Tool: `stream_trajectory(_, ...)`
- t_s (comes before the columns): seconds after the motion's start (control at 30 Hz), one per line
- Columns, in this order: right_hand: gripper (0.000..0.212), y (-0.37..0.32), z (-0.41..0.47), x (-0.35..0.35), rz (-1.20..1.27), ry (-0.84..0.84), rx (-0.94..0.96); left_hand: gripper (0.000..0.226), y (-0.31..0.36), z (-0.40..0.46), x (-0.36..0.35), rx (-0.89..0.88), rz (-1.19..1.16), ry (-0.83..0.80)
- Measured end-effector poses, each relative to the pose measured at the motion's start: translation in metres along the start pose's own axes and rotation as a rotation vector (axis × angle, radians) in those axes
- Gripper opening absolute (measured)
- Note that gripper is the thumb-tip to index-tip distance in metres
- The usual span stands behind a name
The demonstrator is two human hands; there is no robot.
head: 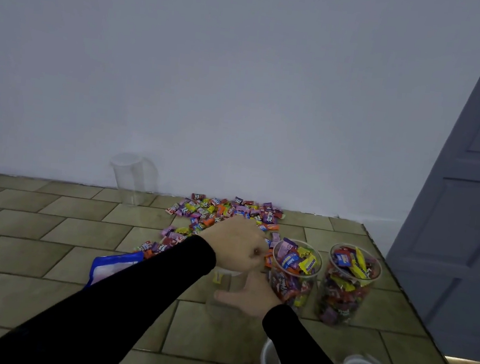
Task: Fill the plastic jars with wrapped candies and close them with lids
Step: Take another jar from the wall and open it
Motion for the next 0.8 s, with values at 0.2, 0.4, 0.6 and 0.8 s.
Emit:
stream_trajectory(0.2, 0.051, 0.000, 0.000, -0.001, -0.042, -0.085, -0.031, 0.034, -0.001, 0.007, -0.017, 0.093, -0.038, -0.268)
stream_trajectory(0.4, 0.053, 0.001, 0.001, -0.001, -0.021, -0.084, -0.035, 0.035, -0.002, 0.007, -0.022, 0.109, 0.093, -0.315)
stream_trajectory(0.6, 0.057, 0.000, 0.001, -0.004, -0.051, -0.100, -0.046, 0.034, -0.001, 0.013, -0.031, 0.099, 0.140, -0.447)
stream_trajectory(0.8, 0.069, 0.005, 0.001, -0.004, -0.129, -0.116, -0.122, 0.036, 0.002, 0.015, -0.030, 0.072, 0.088, -0.464)
Point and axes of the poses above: each hand's wrist, its own z-axis towards the middle knuckle, its own x-axis out of the back of the hand, y = z × x, the point moved 9 cm from there along z, towards the middle knuckle, and after that the axes turned 5 degrees about -y, right-handed, at the moved point
